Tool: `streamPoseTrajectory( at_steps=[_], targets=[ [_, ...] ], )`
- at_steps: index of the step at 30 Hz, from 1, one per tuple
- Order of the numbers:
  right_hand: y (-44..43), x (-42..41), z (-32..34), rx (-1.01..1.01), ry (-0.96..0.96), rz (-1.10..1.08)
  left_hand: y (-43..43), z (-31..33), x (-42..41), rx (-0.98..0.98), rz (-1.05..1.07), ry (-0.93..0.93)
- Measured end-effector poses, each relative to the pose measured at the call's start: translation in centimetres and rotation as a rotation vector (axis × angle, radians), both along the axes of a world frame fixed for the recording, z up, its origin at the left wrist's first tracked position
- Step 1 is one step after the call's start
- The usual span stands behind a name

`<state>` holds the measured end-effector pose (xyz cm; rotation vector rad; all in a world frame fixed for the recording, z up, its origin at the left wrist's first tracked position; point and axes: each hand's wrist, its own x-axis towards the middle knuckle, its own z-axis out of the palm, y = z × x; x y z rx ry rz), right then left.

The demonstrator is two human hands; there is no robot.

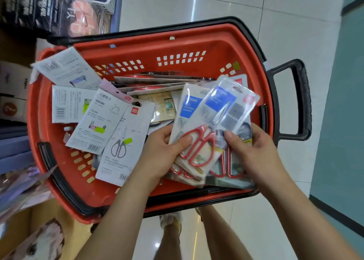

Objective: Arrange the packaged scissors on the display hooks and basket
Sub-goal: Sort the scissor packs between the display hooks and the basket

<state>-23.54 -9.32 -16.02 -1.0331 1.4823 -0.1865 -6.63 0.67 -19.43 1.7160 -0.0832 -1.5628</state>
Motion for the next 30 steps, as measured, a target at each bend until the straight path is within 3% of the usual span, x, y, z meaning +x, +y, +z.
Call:
streamPoseTrajectory(
  at_steps=[2, 6, 8, 13, 17, 21, 25, 27, 30],
  targets=[
    [-0.1, -0.4, 0.2, -0.095, 0.071, 0.008, 0.6, -0.5, 0.6, 0.029, 0.131, -0.055],
    [-0.6, -1.1, 0.6, -0.302, 0.095, 0.114, 0.3, -2.3, 1.5, 0.112, 0.293, 0.030],
    [-0.7, -1.3, 0.6, -0.322, 0.077, 0.178, -0.7, -3.0, 0.9, 0.138, 0.146, -0.041],
    [-0.6, -1.9, -1.0, -0.356, 0.207, 0.198, -3.2, -4.3, -1.1, 0.220, -0.504, -0.553],
    [-0.5, -1.9, -1.5, -0.287, 0.231, 0.173, -3.4, -3.6, -2.5, 0.394, -0.625, -0.569],
    [-0.2, -1.5, -1.5, -0.250, 0.220, 0.136, -3.7, -3.1, -2.9, 0.377, -0.529, -0.562],
    [-0.2, -1.2, -0.6, -0.206, 0.190, 0.035, -3.7, -1.3, -3.2, 0.207, -0.545, -0.657],
    [-0.4, -1.2, 0.4, -0.168, 0.167, -0.054, -2.6, 0.1, -2.5, 0.159, -0.394, -0.630],
    [-1.2, -0.4, 2.6, -0.105, 0.092, -0.166, 0.3, 3.1, -0.4, 0.110, 0.010, -0.480]
  ],
)
